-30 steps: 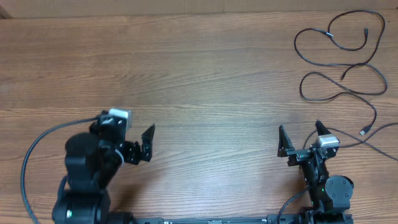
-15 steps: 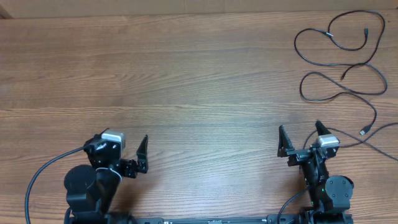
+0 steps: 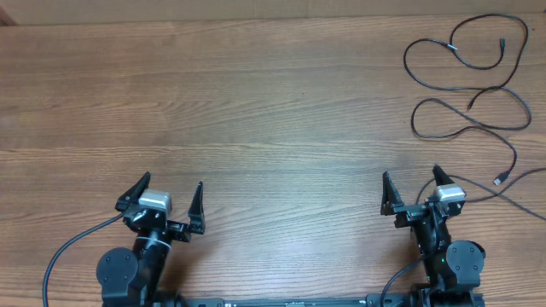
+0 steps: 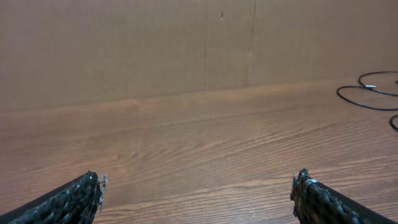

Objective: Untangle cables

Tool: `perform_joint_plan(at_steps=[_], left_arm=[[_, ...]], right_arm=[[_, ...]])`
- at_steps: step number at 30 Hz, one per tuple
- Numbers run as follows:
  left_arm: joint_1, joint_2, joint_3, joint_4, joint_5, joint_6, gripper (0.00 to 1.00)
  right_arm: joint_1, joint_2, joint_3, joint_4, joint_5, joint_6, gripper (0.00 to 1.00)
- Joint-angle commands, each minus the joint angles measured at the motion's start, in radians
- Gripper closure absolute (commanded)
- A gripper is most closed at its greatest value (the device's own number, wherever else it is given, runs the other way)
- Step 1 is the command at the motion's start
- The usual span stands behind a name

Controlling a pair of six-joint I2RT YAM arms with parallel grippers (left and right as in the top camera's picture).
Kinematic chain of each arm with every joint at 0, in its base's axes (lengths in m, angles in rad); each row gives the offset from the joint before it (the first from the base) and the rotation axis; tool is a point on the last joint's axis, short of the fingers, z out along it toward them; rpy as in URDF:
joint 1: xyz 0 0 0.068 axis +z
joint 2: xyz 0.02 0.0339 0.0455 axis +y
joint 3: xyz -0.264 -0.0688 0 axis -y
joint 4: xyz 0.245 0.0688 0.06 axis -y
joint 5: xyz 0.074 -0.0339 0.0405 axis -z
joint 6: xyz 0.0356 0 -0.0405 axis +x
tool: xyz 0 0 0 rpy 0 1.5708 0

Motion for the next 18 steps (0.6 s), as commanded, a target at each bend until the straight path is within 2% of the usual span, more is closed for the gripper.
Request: perform_joint_plan(at_steps=[1,10,18], left_arm=[[0.005,-0.039,-0.043,0.053,0.009,-0.032,0.00],[0.005,-0.090,-0.096,0.171,0.005,-0.033,0.00],[0.005,-0.110,-0.215,0.362,0.000,-0.142,0.00]], right_arm=[[0.005,-0.010,-0.010,0.004,0.012,-0.004,0.00],[0.005,-0.010,-0.010,0.004,0.012,-0.004,0.00],[0.005,-0.010,-0.010,0.004,0.012,-0.004,0.00]])
